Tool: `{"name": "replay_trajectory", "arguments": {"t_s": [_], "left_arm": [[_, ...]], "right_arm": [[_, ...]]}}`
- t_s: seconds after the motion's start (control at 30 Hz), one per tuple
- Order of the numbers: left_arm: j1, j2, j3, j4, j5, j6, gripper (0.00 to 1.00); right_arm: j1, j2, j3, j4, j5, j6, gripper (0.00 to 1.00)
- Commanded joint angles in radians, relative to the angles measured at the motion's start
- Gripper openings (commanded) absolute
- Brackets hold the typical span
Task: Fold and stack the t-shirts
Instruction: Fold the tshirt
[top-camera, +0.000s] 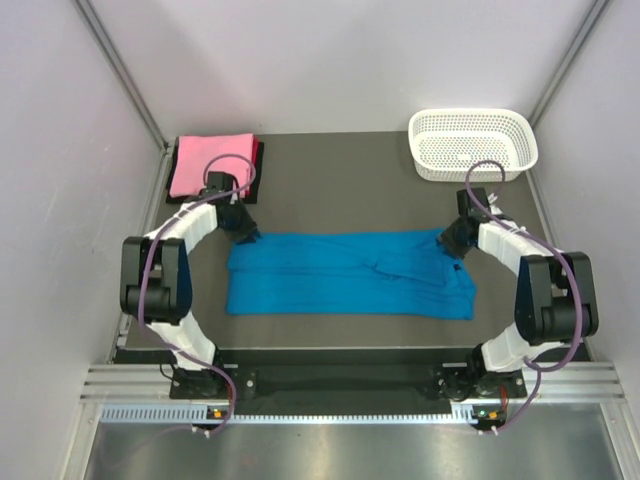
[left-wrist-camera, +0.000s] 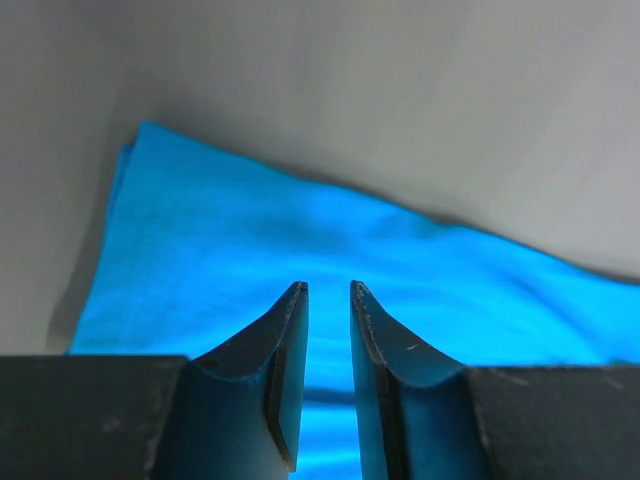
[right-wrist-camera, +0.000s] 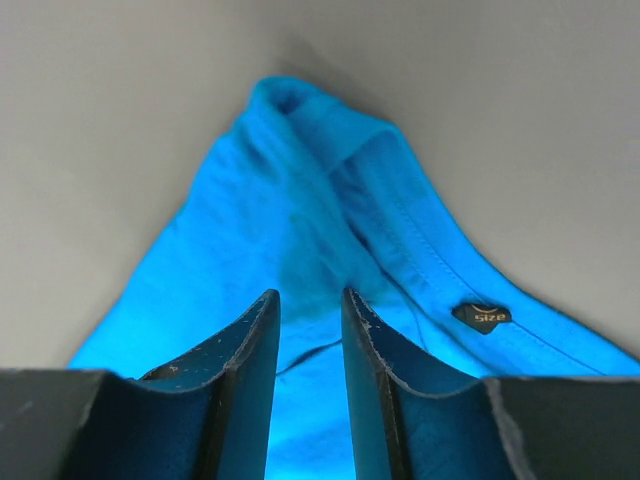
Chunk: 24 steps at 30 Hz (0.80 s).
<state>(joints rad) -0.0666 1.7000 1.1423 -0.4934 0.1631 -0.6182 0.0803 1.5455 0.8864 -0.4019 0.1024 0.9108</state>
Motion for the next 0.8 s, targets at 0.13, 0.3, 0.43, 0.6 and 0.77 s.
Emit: {"name": "replay_trajectory", "arguments": {"t_s": [0.13,0.3,0.43,0.6,0.77], "left_arm": [[0.011,0.141,0.008,-0.053,-0.114,0.005,0.26],[0.088,0.145,-0.038,-0.093,-0.270,-0.017,0.26],[0.168,0.145,-0.085,-0.099,-0.284,-0.031,0.25],[0.224,0.121,-0.105,-0.132,-0.369,-0.055,0.23],[0.267,0.040,-0.101,-0.160,-0.482,-0.090,0.22]], "right_arm": [[0.058,0.076,0.011,0.089,0.068,0.076,0.32],[0.104,0.183,0.036,0.167,0.049,0.037,0.31],[0.131,0.257,0.141,0.172,0.048,0.004,0.31],[0.177,0.360,0.256,0.152,0.046,-0.018,0.32],[0.188,0.479,0.391,0.159,0.020,-0.036,0.32]]}}
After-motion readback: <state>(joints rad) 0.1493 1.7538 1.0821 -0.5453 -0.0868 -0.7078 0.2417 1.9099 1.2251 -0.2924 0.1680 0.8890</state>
